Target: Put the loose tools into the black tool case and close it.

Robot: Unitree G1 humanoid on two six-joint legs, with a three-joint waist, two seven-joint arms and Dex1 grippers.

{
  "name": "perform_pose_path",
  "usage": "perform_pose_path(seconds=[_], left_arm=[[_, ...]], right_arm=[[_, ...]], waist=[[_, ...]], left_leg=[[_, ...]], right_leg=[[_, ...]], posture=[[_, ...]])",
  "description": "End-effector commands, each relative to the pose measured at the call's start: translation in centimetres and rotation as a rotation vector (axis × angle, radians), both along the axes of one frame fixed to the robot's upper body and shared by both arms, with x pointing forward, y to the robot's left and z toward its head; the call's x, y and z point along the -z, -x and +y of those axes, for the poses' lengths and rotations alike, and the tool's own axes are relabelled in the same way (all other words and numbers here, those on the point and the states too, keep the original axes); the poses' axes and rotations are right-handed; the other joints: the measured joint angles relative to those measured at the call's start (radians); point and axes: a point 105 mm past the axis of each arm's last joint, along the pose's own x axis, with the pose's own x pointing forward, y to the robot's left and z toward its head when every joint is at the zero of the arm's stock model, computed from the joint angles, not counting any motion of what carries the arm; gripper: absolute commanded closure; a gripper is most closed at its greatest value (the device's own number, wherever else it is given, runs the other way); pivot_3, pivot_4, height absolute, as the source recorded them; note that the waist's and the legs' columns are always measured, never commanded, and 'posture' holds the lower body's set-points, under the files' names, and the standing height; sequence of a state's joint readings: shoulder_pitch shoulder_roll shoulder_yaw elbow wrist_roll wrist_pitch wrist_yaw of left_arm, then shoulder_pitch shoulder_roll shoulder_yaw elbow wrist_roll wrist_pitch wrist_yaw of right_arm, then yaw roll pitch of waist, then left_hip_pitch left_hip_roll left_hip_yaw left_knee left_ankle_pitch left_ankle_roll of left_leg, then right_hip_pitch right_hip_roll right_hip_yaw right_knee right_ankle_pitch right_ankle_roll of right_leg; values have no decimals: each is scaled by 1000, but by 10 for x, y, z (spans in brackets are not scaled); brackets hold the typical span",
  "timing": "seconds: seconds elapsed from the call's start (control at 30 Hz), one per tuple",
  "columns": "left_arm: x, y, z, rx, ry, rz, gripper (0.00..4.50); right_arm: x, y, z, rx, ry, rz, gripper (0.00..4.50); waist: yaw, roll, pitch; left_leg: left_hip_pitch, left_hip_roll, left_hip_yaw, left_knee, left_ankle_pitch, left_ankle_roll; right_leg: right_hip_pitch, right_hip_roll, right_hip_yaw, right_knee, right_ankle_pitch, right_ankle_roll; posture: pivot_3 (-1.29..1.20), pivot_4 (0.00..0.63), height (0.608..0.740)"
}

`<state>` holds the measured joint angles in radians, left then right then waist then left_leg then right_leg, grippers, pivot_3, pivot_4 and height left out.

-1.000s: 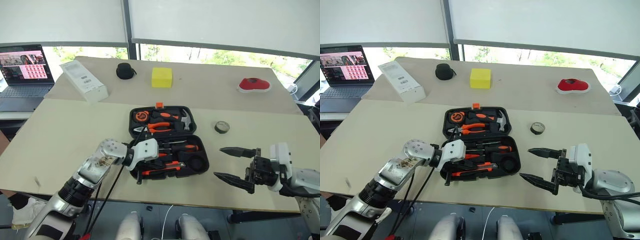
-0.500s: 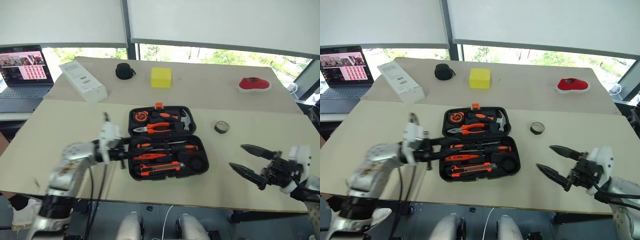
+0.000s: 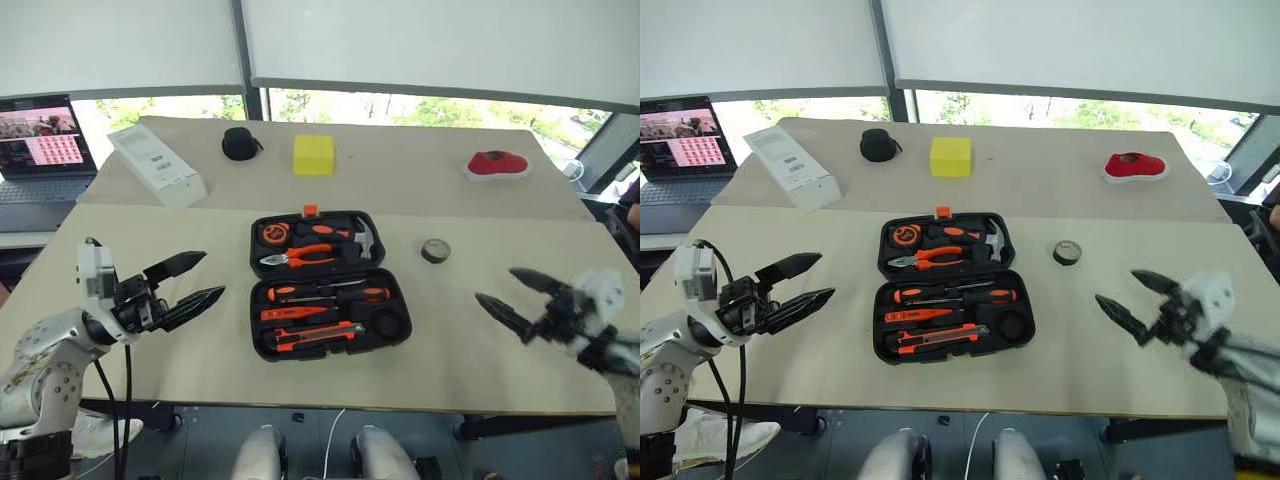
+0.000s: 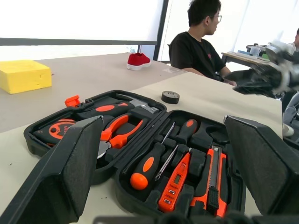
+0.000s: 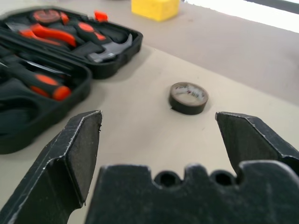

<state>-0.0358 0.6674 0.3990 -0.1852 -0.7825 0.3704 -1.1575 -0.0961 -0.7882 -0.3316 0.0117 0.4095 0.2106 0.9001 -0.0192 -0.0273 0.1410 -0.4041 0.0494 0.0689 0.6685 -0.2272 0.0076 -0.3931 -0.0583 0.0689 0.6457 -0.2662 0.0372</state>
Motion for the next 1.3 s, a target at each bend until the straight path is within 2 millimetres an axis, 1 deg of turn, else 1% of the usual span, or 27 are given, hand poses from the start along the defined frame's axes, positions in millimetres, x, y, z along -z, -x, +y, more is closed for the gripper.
perform_pose_path(seconds=[0.03, 0.13, 0.2, 0.23, 0.3, 0.4, 0.53, 0.57, 0.63, 0.73, 0.77, 0.83, 0.87, 0.9, 0.93, 0.97, 1.0, 1.03, 1.1, 1.17, 1.23, 1.3], left_arm=[[-6, 3, -12, 67, -31, -47, 64], [-3, 5, -23, 141, -73, -55, 64], [-3, 6, -31, 183, -95, -80, 64], [-3, 6, -33, 196, -102, -88, 64], [0, 8, -41, 239, -118, -103, 64], [1, 10, -51, 280, -104, -111, 64], [5, 15, -60, 315, -85, -99, 64], [6, 16, -62, 323, -80, -103, 0], [8, 18, -65, 329, -75, -103, 0], [9, 18, -65, 330, -76, -101, 0], [9, 19, -65, 330, -78, -99, 0], [10, 19, -64, 330, -80, -96, 0], [12, 19, -63, 331, -83, -92, 0], [12, 20, -63, 332, -85, -89, 0], [13, 20, -63, 334, -87, -86, 0], [14, 21, -62, 334, -89, -85, 0], [15, 21, -62, 337, -94, -86, 0], [15, 22, -62, 339, -97, -87, 0], [13, 24, -60, 340, -84, -79, 0], [12, 28, -55, 342, -91, -77, 0], [13, 32, -53, 344, -106, -77, 0], [18, 37, -46, 349, -139, -64, 0]], right_arm=[[-11, -26, 15, -84, 73, 73, 0], [-9, -51, 28, -185, 243, 172, 0], [-7, -64, 33, -211, 295, 228, 0], [-7, -68, 33, -216, 305, 247, 0], [4, -77, 34, -235, 384, 301, 0], [14, -91, 34, -227, 450, 350, 0], [18, -102, 38, -239, 517, 364, 0], [18, -105, 43, -249, 516, 358, 499], [18, -109, 50, -264, 521, 354, 981], [20, -111, 51, -277, 555, 355, 2044], [19, -111, 52, -286, 559, 361, 2539], [18, -111, 52, -294, 563, 363, 3057], [16, -112, 52, -294, 564, 356, 3467], [15, -112, 52, -293, 564, 350, 3687], [13, -113, 52, -293, 564, 345, 4121], [11, -113, 52, -297, 562, 333, 4355], [5, -112, 54, -320, 547, 316, 4454], [1, -112, 55, -338, 538, 303, 4454], [-25, -97, 77, -524, 414, 266, 4454], [-47, -75, 99, -696, 314, 258, 4454], [-54, -58, 111, -774, 276, 267, 4454], [-54, -19, 131, -900, 238, 325, 4454]], waist=[[-1, 0, 0], [1, 0, 1], [4, 0, 1], [7, 0, 1], [9, 0, 1], [6, -1, 1], [1, -1, 1], [1, 0, 1], [0, 0, 1], [-3, 0, 1], [-3, 0, 1], [-1, 0, 1], [-1, 0, 1], [-1, 0, 1], [-2, 0, 1], [-3, 0, 1], [-3, 0, 1], [-3, 0, 1], [-3, 0, 2], [-4, 3, 4], [-3, 4, 4], [2, 4, 4]], left_leg=[[0, 0, 1, 0, 0, 0], [-2, 0, 3, -2, 0, 0], [-4, 0, 5, -3, 0, 0], [-5, 0, 6, -3, 0, 0], [-11, 0, 6, -3, 0, 0], [-12, 0, 8, -3, -1, 1], [-12, 0, 8, -3, -1, 1], [-12, 0, 8, -3, -1, 1], [-12, 0, 8, -3, -1, 1], [-11, 0, 8, -3, -1, 1], [-11, 0, 8, -3, -1, 1], [-11, 0, 8, -3, -1, 1], [-11, 0, 8, -3, -1, 1], [-11, 0, 8, -3, -1, 1], [-11, 0, 8, -3, -1, 1], [-11, 0, 9, -3, -1, 1], [-11, 0, 9, -3, -1, 1], [-11, 0, 8, -3, -1, 1], [-11, 0, 9, -3, -1, 1], [-11, 0, 8, -3, -1, 1], [-11, 1, 6, -4, -1, 1], [-11, 1, 1, -4, -1, 1]], right_leg=[[0, 1, 0, 0, 0, 0], [-2, 1, 0, 0, 0, -1], [-5, 1, 0, 0, 0, -1], [-7, 1, 0, 0, 0, -1], [-11, 0, -1, 0, 0, -1], [-12, 0, -1, -1, 0, 0], [-13, 0, -1, -1, 0, 0], [-13, 0, -1, -1, 0, 0], [-13, 0, -1, 0, 0, 0], [-13, 0, -1, 1, 0, -1], [-13, 0, -1, 1, 0, -1], [-13, 0, -1, 1, 0, -1], [-13, -1, -1, 1, 0, -1], [-13, -1, -1, 1, 0, -1], [-13, -1, -1, 1, 0, 0], [-13, -1, -1, 1, 0, -1], [-13, -1, -1, 1, 0, -1], [-13, -1, -1, 1, 0, -1], [-13, -1, -1, 1, 0, -1], [-13, -1, 0, 1, 0, 0], [-13, -1, -1, 2, 0, 0], [-13, 0, -2, 2, 0, 0]], posture=[[0, 150, 740], [0, 150, 740], [0, 150, 740], [0, 150, 740], [0, 150, 740], [0, 150, 740], [0, 150, 740], [0, 150, 740], [0, 150, 740], [0, 150, 740], [0, 150, 740], [0, 150, 740], [0, 150, 740], [0, 150, 740], [0, 150, 740], [0, 150, 740], [0, 150, 740], [0, 150, 740], [0, 150, 740], [0, 150, 740], [0, 150, 740], [0, 150, 740]])
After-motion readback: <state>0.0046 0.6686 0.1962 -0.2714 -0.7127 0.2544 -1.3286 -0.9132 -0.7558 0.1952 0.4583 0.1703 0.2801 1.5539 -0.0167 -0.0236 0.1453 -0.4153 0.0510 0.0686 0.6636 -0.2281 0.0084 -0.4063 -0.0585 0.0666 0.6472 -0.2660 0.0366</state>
